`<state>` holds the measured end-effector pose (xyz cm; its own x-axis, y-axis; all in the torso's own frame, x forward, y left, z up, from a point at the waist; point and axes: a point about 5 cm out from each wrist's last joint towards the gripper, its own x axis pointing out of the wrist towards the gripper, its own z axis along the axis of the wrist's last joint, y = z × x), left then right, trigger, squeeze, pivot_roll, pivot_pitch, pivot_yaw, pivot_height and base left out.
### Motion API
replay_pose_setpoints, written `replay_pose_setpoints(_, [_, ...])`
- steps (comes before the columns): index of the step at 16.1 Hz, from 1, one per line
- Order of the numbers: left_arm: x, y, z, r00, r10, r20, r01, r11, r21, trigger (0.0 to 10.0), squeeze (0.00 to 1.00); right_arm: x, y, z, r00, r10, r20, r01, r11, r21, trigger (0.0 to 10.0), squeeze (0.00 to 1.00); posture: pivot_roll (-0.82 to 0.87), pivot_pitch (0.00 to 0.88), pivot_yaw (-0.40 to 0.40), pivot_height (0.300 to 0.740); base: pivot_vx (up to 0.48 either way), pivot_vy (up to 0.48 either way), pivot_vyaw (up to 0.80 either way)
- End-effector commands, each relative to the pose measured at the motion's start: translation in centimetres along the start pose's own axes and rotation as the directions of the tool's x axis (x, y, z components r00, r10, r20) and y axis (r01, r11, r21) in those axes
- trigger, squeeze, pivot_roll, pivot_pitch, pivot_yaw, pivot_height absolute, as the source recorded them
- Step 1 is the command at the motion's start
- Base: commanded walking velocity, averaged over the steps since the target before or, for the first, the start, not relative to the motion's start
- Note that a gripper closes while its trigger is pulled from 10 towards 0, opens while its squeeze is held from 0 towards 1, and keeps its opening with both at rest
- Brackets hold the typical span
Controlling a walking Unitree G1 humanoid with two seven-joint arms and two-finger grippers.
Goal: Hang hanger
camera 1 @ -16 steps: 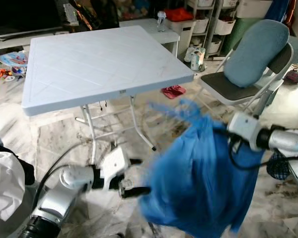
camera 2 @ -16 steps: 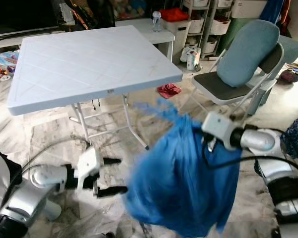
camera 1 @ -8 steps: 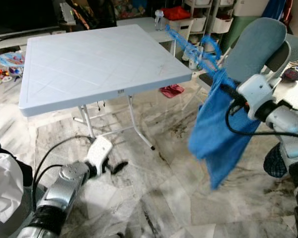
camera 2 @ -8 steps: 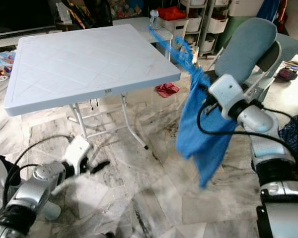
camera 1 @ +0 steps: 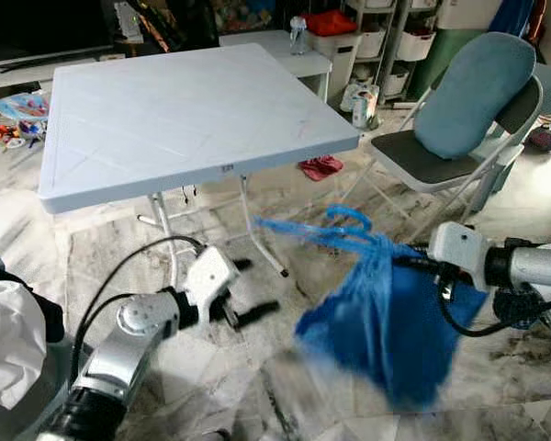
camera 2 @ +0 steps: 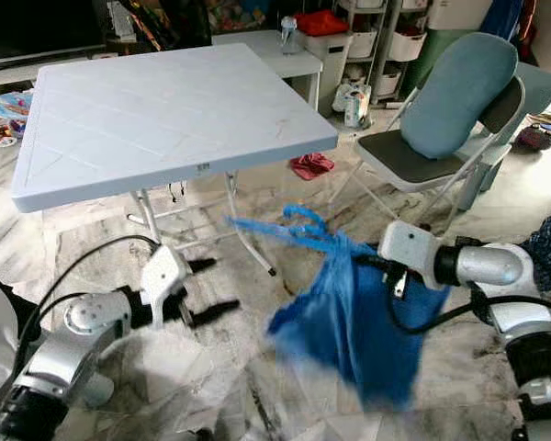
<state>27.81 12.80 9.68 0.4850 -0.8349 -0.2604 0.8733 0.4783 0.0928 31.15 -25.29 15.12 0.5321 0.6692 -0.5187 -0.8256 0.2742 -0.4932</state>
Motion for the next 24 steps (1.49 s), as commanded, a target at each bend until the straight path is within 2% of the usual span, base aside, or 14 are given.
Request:
replay_pose_setpoints(1, [0.0, -0.4, 0.6, 0.999, -0.053, 0.013, 0.052, 0.998, 0.027, 10.0, 0.00, -0.3, 0.0, 0.6, 0.998, 0.062, 0.005, -0.062, 0.997, -0.044, 10.0, 0.00, -0.11, 0.000, 0.000, 0.740, 0.000, 0.000, 0.00])
replay_pose_setpoints(3, [-0.2, -0.2, 0.8, 0.997, -0.073, 0.022, 0.071, 0.995, 0.076, 10.0, 0.00, -0.3, 1.2, 0.9, 0.982, 0.187, 0.038, -0.186, 0.982, -0.029, 10.0, 0.00, -0.11, 0.000, -0.002, 0.740, 0.000, 0.000, 0.00])
replay_pose_setpoints(5, [-0.2, 0.1, 1.2, 0.997, -0.055, 0.050, 0.053, 0.997, 0.056, 10.0, 0.00, -0.3, 1.8, 1.0, 0.969, 0.243, 0.043, -0.242, 0.970, -0.035, 10.0, 0.00, -0.11, 0.000, -0.002, 0.740, 0.000, 0.000, 0.00])
replay_pose_setpoints(8, [-0.6, -0.4, 0.0, 0.994, -0.108, -0.017, 0.109, 0.993, 0.045, 10.0, 0.00, -0.2, 1.9, 2.2, 0.956, 0.262, 0.133, -0.259, 0.965, -0.038, 10.0, 0.00, -0.10, 0.000, -0.008, 0.740, 0.000, 0.000, 0.00])
replay_pose_setpoints(9, [-0.6, -0.8, -0.5, 0.989, -0.148, -0.027, 0.149, 0.988, 0.030, 5.8, 0.00, -0.3, 2.2, 3.1, 0.939, 0.293, 0.180, -0.288, 0.956, -0.055, 10.0, 0.00, -0.10, 0.000, -0.009, 0.740, 0.000, 0.000, 0.00])
replay_pose_setpoints(10, [-0.4, -0.9, -0.5, 0.986, -0.167, -0.026, 0.168, 0.985, 0.034, 0.0, 0.00, -0.1, 2.4, 3.5, 0.932, 0.310, 0.187, -0.301, 0.951, -0.072, 10.0, 0.00, -0.11, 0.000, -0.009, 0.740, 0.000, 0.000, 0.00])
replay_pose_setpoints(16, [1.1, 0.0, 0.7, 0.982, -0.187, 0.002, 0.186, 0.977, 0.103, 0.2, 0.00, 0.4, 3.0, 4.4, 0.906, 0.382, 0.182, -0.364, 0.923, -0.124, 10.0, 0.00, -0.11, 0.000, -0.009, 0.740, 0.000, 0.000, 0.00])
replay_pose_setpoints(18, [1.3, 0.0, 0.8, 0.981, -0.195, 0.007, 0.193, 0.974, 0.121, 2.7, 0.00, 0.4, 2.9, 4.2, 0.907, 0.385, 0.170, -0.366, 0.921, -0.129, 10.0, 0.00, -0.11, 0.000, -0.009, 0.740, 0.000, 0.000, 0.00])
replay_pose_setpoints(19, [1.3, -0.1, 0.9, 0.980, -0.201, 0.008, 0.199, 0.972, 0.124, 2.9, 0.00, 0.4, 2.9, 4.1, 0.909, 0.384, 0.165, -0.365, 0.921, -0.134, 10.0, 0.00, -0.11, 0.000, -0.009, 0.740, 0.000, 0.000, 0.00])
replay_pose_setpoints(20, [1.3, -0.1, 0.8, 0.978, -0.208, 0.005, 0.206, 0.970, 0.128, 4.2, 0.00, 0.4, 2.9, 4.1, 0.910, 0.380, 0.165, -0.361, 0.923, -0.136, 10.0, 0.00, -0.11, 0.000, -0.009, 0.740, 0.000, 0.000, 0.00])
replay_pose_setpoints(21, [1.2, -0.2, 0.7, 0.974, -0.228, -0.007, 0.226, 0.964, 0.138, 3.9, 0.00, 0.4, 2.9, 4.1, 0.910, 0.379, 0.166, -0.359, 0.923, -0.136, 10.0, 0.00, -0.11, 0.000, -0.010, 0.740, 0.000, 0.000, 0.00])
replay_pose_setpoints(22, [1.1, -0.4, 0.5, 0.967, -0.252, -0.032, 0.254, 0.955, 0.154, 4.8, 0.00, 0.6, 2.6, 3.9, 0.923, 0.356, 0.146, -0.335, 0.930, -0.151, 10.0, 0.00, -0.11, 0.000, -0.010, 0.740, 0.000, 0.000, 0.00])
replay_pose_setpoints(23, [1.1, -0.4, 0.5, 0.968, -0.250, -0.034, 0.252, 0.954, 0.165, 10.0, 0.00, 0.7, 2.5, 3.7, 0.931, 0.343, 0.125, -0.321, 0.932, -0.167, 10.0, 0.00, -0.11, 0.000, -0.014, 0.740, 0.000, 0.000, 0.00])
replay_pose_setpoints(24, [1.1, -0.3, 0.6, 0.969, -0.246, -0.034, 0.248, 0.957, 0.151, 10.0, 0.00, 1.1, 2.0, 3.6, 0.950, 0.290, 0.113, -0.266, 0.946, -0.185, 10.0, 0.00, -0.11, 0.000, -0.015, 0.740, 0.000, 0.000, 0.00])
